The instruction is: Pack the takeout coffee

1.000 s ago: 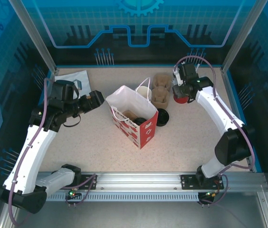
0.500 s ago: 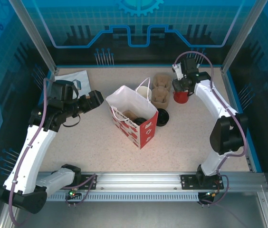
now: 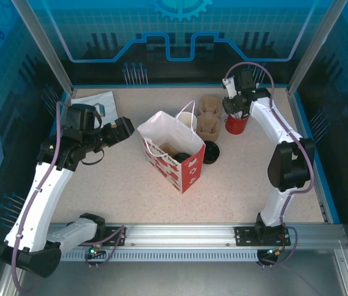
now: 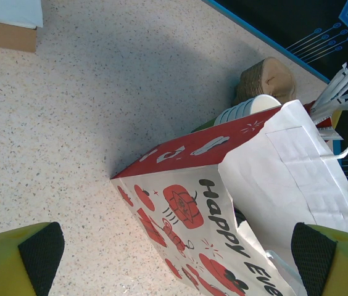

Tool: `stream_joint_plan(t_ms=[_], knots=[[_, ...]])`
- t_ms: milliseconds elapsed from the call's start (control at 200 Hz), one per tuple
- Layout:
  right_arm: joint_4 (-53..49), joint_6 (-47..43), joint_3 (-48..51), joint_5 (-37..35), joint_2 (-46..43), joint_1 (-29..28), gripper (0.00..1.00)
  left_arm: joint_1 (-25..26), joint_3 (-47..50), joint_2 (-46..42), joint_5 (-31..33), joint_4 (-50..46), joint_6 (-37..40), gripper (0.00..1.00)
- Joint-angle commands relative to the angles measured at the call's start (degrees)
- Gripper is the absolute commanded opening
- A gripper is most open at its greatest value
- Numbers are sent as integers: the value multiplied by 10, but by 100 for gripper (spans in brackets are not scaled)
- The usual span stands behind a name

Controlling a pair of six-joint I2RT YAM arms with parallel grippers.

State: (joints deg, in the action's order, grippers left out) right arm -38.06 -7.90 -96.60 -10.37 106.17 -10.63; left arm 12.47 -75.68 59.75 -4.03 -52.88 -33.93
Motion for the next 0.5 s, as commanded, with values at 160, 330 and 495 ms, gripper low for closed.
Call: stream_joint_plan(t_ms=[160, 330, 495], knots=[[4, -18, -30, 30, 18, 11, 28, -7, 0, 7, 6, -13, 8, 99], [5, -21, -34, 30, 17, 12, 11, -7, 0, 9, 3, -12, 8, 99], [19, -20, -16, 18, -10, 12, 0, -7, -1, 9, 2, -10, 7, 99]])
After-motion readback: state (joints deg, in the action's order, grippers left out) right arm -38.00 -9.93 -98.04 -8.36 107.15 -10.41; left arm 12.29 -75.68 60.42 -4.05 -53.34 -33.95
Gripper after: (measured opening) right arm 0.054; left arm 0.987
